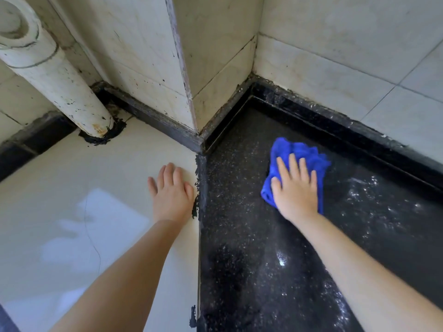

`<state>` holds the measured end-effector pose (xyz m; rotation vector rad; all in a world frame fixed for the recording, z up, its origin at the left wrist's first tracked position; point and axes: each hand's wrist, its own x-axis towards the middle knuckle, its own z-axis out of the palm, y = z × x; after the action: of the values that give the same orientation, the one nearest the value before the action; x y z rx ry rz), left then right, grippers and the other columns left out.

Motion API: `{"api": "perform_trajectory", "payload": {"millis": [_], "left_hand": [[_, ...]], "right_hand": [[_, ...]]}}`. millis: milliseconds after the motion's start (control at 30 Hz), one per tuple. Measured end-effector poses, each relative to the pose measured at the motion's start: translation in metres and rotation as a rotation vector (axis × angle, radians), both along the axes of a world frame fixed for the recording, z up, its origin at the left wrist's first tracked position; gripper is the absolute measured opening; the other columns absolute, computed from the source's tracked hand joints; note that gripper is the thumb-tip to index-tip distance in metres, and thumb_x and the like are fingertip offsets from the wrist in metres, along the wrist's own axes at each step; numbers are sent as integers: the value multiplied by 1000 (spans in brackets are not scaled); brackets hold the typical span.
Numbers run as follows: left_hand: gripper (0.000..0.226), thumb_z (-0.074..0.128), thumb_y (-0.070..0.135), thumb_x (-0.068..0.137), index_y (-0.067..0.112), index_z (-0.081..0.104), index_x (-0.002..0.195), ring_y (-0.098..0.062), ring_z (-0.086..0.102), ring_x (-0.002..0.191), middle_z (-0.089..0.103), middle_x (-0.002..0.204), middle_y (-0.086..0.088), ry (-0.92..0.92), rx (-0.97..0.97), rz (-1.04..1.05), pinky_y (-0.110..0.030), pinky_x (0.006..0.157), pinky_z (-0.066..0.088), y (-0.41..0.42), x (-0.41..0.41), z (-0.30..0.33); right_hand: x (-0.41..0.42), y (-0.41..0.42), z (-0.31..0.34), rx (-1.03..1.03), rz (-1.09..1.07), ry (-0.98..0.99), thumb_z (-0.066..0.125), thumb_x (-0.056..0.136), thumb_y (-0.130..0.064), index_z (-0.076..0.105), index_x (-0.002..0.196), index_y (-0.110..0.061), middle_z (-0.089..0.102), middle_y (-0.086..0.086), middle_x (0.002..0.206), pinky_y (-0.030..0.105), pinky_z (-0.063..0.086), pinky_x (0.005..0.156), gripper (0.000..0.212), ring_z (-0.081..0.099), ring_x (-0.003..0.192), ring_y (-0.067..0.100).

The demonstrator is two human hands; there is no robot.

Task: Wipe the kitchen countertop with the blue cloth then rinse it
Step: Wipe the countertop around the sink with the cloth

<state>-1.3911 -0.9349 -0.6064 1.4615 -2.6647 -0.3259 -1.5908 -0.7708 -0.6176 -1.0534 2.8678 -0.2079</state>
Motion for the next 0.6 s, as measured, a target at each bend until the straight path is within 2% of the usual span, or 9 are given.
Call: {"api": "perform_trajectory", "payload": {"millis": [67,100,200,267,333,400,467,533,600], "left_hand": [[43,30,22,96,8,36,136,-26,14,142,25,151,-12,11,13,5,-47,116,1,0,0,1],[42,32,21,95,7,37,135,-26,14,141,26,151,-12,19,15,7,-47,116,2,0,0,1],[42,31,20,95,7,37,135,-26,15,141,26,151,-12,17,4,1,-47,115,3,1,1,2],[44,29,21,95,8,35,137,-25,13,142,24,152,-11,18,6,-5,-46,116,1,1,1,1],[44,28,21,96,8,35,137,-24,12,142,24,152,-10,29,2,-6,-44,117,0,1,1,0],[44,28,21,95,9,36,137,-23,12,142,24,152,-9,40,-2,-5,-44,117,-1,0,1,-2],[43,29,21,95,8,36,136,-24,12,142,25,151,-9,48,-2,-9,-45,117,0,-1,2,-3],[43,28,21,95,8,35,135,-24,12,142,25,151,-10,43,8,-13,-46,116,0,-2,3,-3],[44,28,21,95,8,34,136,-25,12,142,24,151,-10,43,15,-10,-46,116,-1,-2,3,-2]], "right_hand": [[77,9,1,-7,374,67,31,87,-40,45,138,-21,40,8,147,51,23,107,56,38,134,32],[106,22,5,12,556,38,33,87,-42,44,138,-24,39,5,148,49,21,107,55,37,135,29],[85,42,9,49,976,-30,36,90,-44,33,143,-30,28,-4,153,43,14,112,54,25,141,19],[18,36,2,77,912,63,33,90,-44,33,143,-28,32,-2,152,43,16,112,55,29,139,22],[-65,27,-3,86,546,87,23,89,-48,29,145,-24,31,4,152,46,19,112,61,30,140,28],[-122,25,1,127,164,-20,16,89,-50,23,148,-22,19,5,157,49,15,114,65,17,144,27],[-115,17,2,115,-17,-90,18,95,-45,18,149,-22,10,4,159,50,10,116,59,7,145,25],[-55,14,-1,86,48,-70,16,93,-46,19,149,-24,12,4,158,50,8,115,60,8,145,27],[35,22,0,83,329,-8,20,88,-47,30,146,-25,25,4,155,50,12,114,62,20,143,29]]}}
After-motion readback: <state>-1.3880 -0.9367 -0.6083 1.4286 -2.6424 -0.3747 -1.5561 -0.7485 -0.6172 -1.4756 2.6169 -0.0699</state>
